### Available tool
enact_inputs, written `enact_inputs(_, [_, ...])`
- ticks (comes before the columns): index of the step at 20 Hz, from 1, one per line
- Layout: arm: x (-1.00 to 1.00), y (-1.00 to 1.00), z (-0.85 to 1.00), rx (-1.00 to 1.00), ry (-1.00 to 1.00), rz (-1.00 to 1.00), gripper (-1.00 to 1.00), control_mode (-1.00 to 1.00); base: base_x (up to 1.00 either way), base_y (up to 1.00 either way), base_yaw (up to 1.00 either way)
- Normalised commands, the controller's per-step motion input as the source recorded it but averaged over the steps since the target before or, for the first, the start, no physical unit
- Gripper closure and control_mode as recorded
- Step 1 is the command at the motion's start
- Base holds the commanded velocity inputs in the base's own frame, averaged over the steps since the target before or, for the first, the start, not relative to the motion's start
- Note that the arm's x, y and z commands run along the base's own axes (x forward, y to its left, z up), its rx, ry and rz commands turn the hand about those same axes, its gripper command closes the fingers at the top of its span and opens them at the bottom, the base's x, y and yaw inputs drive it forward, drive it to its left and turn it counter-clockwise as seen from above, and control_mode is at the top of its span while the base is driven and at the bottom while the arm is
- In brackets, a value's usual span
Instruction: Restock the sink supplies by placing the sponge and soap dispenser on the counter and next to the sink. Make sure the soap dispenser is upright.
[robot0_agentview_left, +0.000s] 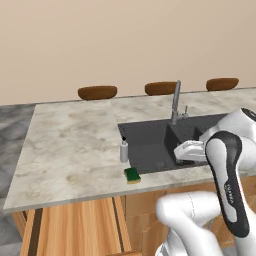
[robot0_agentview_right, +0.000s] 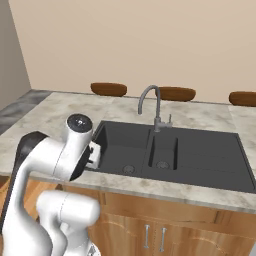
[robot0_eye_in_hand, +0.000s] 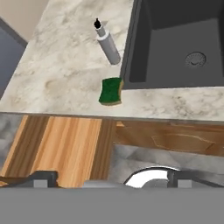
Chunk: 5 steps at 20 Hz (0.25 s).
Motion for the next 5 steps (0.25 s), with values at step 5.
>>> enact_inputs(5, [-0.51, -0.62, 0.16, 0.0, -0.2, -0.03, -1.0, -1.0, 0.0, 0.0, 0.0])
